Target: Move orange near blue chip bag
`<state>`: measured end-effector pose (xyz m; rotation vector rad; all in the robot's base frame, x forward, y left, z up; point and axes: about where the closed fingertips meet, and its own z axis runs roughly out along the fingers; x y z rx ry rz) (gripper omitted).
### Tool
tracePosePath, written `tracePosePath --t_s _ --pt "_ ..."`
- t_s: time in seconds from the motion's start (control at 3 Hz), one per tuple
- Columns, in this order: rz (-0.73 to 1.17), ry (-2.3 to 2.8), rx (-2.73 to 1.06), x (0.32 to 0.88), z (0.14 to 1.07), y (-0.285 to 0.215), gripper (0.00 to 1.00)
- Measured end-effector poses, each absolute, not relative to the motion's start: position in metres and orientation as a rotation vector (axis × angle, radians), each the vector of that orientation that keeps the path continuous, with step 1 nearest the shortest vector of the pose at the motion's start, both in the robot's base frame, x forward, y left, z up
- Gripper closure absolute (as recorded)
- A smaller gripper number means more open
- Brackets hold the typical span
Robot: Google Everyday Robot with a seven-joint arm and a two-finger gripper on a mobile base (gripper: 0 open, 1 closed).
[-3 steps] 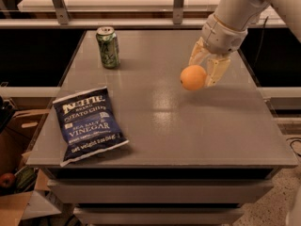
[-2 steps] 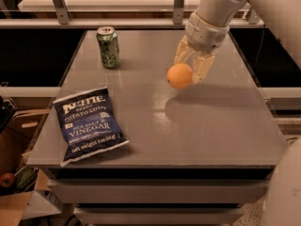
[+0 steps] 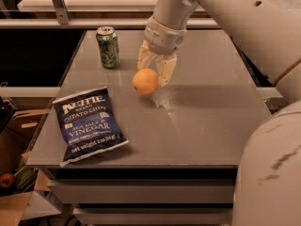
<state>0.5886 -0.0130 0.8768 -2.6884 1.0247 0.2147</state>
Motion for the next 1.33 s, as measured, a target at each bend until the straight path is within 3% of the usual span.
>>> tracePosePath --t_s 1.0,1.33 --pt "0.363 0.773 -2.756 0.538 0.854 0.062 1.00" --pt "0.382 0.752 -2.766 0.530 0.852 0.067 0.82"
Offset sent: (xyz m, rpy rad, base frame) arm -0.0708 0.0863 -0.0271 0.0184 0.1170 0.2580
